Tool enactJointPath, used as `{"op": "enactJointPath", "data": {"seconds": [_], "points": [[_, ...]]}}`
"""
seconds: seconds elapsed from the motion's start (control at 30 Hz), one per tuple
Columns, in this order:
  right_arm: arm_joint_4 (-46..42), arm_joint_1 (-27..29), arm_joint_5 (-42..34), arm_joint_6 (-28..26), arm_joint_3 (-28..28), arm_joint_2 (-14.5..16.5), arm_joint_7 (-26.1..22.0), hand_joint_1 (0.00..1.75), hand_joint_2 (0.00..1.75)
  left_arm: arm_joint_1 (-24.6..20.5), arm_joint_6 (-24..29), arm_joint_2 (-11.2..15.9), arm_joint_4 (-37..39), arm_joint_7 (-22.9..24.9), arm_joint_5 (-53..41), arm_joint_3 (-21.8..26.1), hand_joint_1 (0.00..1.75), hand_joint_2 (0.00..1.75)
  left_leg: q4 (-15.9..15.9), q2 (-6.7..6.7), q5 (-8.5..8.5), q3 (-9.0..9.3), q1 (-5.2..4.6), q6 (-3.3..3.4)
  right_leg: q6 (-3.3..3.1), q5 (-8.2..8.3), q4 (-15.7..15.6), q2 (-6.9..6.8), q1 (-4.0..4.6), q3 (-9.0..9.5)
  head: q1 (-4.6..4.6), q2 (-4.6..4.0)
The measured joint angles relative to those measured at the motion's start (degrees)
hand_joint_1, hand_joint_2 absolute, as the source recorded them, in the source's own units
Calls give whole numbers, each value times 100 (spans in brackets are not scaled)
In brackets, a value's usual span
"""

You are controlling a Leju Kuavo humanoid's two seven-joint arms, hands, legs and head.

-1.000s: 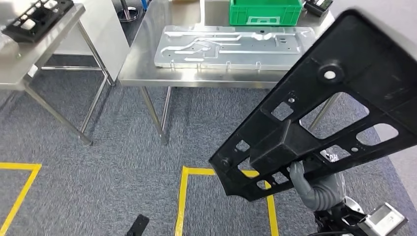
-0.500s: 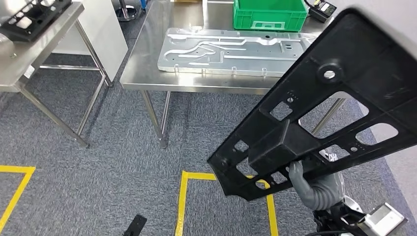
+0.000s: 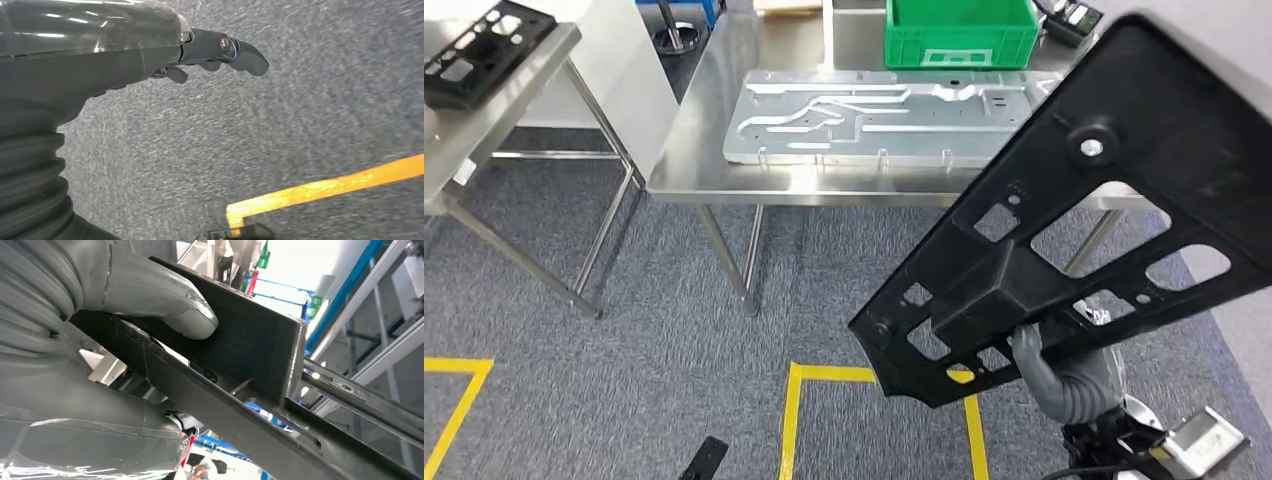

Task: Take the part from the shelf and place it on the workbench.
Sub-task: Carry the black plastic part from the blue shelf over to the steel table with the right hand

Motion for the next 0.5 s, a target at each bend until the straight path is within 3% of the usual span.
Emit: {"op": "enactJointPath", "data": {"seconds": [0.07, 0.1, 0.13, 0.17, 0.23, 0.27, 0.3, 0.37, 0.43, 0.5], "points": [[2, 4, 0, 3, 0, 2, 0, 175, 175, 7, -8, 0, 0, 2, 0, 0, 0, 175, 699, 1, -277, -477, 3, -28, -27, -69, -1, 5, 15, 68, 0, 0], [4, 7, 0, 3, 0, 3, 0, 175, 175, 16, -11, 0, 0, 4, 0, 0, 0, 175, 850, 1, -290, -634, 4, -24, -34, -107, 0, 13, 25, 112, 0, 0], [5, 10, 0, 2, 0, 3, 0, 175, 175, 22, -12, 0, 0, 5, -1, 0, 0, 175, 800, 0, -174, -695, -2, -5, -37, -146, -1, 22, 38, 166, 0, 0], [5, 11, 0, 1, 0, 3, 0, 175, 175, 26, -13, 0, 0, 7, -1, 0, 0, 175, 539, 0, 68, -651, -14, 34, -37, -189, -2, 29, 55, 232, 0, 0], [7, 14, 0, -3, 0, 3, -3, 175, 175, 29, -14, 12, 0, 8, -5, 0, 0, 175, -214, 6, 597, -430, -70, 173, -31, -269, -13, 34, 74, 345, 3, 0], [8, 20, 0, -5, 0, 3, -6, 175, 175, 28, -14, 21, 0, 8, -9, -1, 0, 175, -505, 9, 699, -344, -106, 243, -13, -297, -21, 37, 70, 372, 5, 0], [11, 29, 1, -8, 0, 3, -8, 175, 175, 31, -14, 31, 0, 8, -13, -1, 0, 175, -675, 10, 734, -290, -140, 306, 14, -315, -39, 39, 55, 382, 7, 0], [13, 54, 3, -13, 0, 3, -14, 175, 175, 45, -15, 37, 0, 8, -21, -1, 0, 175, -834, 3, 704, -208, -161, 370, 88, -287, -21, 37, 43, 415, 8, 0], [6, 66, 4, -17, 0, 2, -18, 175, 175, 59, -17, 35, 0, 8, -28, 1, 0, 175, -969, 4, 778, -44, -124, 385, 144, -310, 93, 22, 46, 452, 10, 0], [-2, 55, 6, -27, 0, 2, -20, 175, 175, 41, -22, 30, 0, 8, -48, 3, 0, 175, -1031, 7, 776, 85, -90, 380, 192, -526, 508, 15, 28, 241, 11, 0]]}}
